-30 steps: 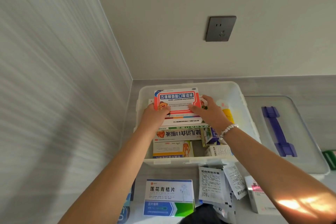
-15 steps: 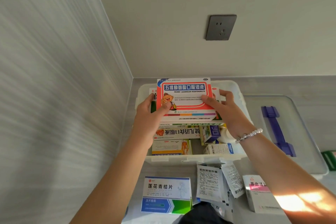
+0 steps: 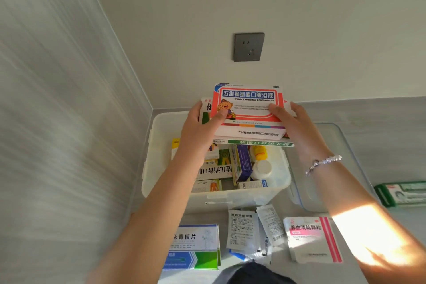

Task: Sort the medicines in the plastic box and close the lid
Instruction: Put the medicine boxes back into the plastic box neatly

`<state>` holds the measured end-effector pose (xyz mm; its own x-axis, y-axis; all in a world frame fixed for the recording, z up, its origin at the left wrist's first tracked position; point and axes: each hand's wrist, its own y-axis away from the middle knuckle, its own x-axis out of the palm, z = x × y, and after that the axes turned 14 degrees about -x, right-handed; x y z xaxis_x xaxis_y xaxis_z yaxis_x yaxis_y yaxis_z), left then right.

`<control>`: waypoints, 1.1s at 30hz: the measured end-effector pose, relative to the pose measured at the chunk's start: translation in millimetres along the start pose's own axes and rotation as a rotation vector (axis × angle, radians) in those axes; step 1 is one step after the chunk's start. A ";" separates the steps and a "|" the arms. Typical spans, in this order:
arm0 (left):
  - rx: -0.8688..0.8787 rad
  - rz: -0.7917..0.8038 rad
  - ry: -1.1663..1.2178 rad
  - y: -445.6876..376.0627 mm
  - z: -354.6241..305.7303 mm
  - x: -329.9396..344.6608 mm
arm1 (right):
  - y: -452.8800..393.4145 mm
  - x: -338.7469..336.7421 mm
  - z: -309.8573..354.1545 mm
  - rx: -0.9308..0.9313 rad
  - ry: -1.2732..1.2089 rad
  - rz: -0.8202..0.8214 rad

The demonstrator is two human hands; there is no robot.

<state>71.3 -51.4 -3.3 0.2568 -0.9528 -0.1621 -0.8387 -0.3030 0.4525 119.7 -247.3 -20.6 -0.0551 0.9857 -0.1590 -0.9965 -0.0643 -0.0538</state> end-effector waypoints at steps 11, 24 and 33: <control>-0.021 -0.097 -0.047 -28.4 -3.2 21.3 | -38.0 1.2 -4.7 0.034 0.122 0.071; 0.223 -0.311 -0.087 41.8 15.6 23.0 | 50.8 19.7 13.1 -0.418 0.339 -0.010; 0.089 -0.438 0.156 130.9 107.7 20.8 | 140.4 33.2 -11.9 -0.418 0.165 0.321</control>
<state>-84.8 -108.7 -41.9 0.6586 -0.7296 -0.1841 -0.6719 -0.6803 0.2928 -21.3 -225.5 -45.2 -0.3083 0.8711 -0.3822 -0.8195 -0.4472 -0.3583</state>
